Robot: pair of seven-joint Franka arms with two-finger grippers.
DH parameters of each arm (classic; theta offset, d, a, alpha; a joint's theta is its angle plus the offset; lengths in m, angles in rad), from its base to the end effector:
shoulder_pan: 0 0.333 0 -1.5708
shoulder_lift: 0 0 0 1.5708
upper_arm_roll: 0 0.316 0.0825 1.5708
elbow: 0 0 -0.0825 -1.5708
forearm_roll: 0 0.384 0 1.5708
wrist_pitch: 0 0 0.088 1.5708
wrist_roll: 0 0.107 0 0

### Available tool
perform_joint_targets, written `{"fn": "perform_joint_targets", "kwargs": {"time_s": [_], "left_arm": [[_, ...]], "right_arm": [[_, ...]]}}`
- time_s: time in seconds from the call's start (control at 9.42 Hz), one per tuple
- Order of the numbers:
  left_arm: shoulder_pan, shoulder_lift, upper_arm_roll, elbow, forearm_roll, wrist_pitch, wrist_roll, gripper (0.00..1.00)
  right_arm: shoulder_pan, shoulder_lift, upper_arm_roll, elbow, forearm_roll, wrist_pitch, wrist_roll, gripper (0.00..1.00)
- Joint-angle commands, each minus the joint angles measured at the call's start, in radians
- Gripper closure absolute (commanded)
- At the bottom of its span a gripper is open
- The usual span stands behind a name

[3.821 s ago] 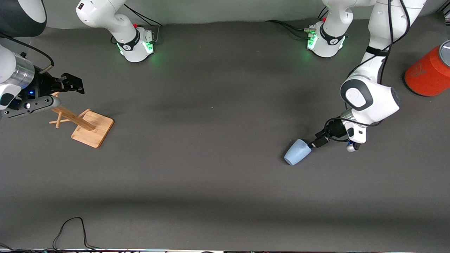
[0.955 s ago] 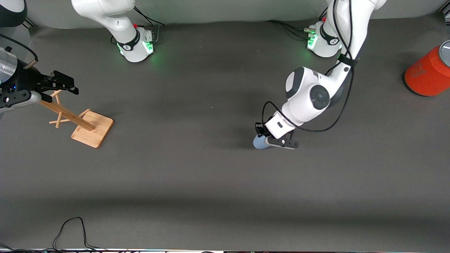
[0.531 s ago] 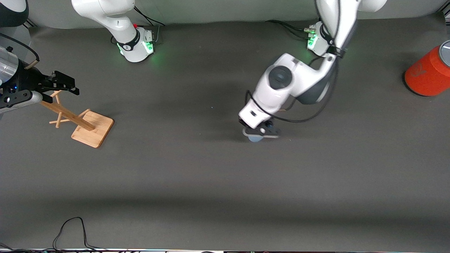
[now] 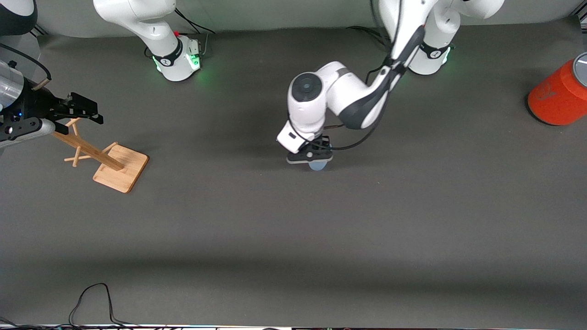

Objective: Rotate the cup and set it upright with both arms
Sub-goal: 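Rotate the held cup upright with the left gripper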

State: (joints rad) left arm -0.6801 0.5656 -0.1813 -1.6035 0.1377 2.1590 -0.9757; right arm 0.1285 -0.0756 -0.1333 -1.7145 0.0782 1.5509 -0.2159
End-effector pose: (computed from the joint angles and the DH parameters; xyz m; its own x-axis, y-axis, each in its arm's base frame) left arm 0.4660 -0.5091 0.3046 0.9977 0.0654 0.0149 0.0655 -0.9978 -0.0096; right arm 0.5256 0.0035 0.5962 0.9750 0.2115 -0.0676 0.2038 -0.9734 -0.1049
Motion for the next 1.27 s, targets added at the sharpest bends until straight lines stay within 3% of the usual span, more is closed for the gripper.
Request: {"fn": "perform_joint_targets", "kwargs": {"time_s": [0.0,0.32,0.64,0.74,0.85,0.96,1.17], "left_arm": [[-0.039,0.083,0.011,0.094,0.022,-0.042,-0.024,1.0],[-0.065,0.106,0.009,0.094,0.013,-0.051,-0.025,1.0],[-0.064,0.108,0.009,0.096,0.011,-0.051,-0.023,1.0],[-0.061,0.108,0.009,0.096,0.013,-0.051,-0.02,0.68],[-0.061,0.108,0.009,0.096,0.016,-0.048,-0.018,0.15],[-0.061,0.108,0.011,0.097,0.023,-0.044,-0.02,0.0],[-0.058,0.102,0.014,0.121,0.023,-0.057,-0.02,0.0]], "right_arm": [[0.007,-0.033,0.001,-0.027,-0.009,0.029,0.015,0.0],[-0.078,-0.065,0.09,-0.046,0.002,0.046,0.061,0.0],[-0.073,-0.065,0.095,-0.046,0.002,0.058,0.107,0.0],[-0.073,-0.064,0.095,-0.045,-0.001,0.058,0.107,0.0],[-0.073,-0.061,0.095,-0.045,-0.006,0.055,0.107,0.0],[-0.073,-0.059,0.095,-0.045,-0.006,0.049,0.107,0.0],[-0.073,-0.059,0.092,-0.045,-0.008,0.046,0.105,0.0]]}}
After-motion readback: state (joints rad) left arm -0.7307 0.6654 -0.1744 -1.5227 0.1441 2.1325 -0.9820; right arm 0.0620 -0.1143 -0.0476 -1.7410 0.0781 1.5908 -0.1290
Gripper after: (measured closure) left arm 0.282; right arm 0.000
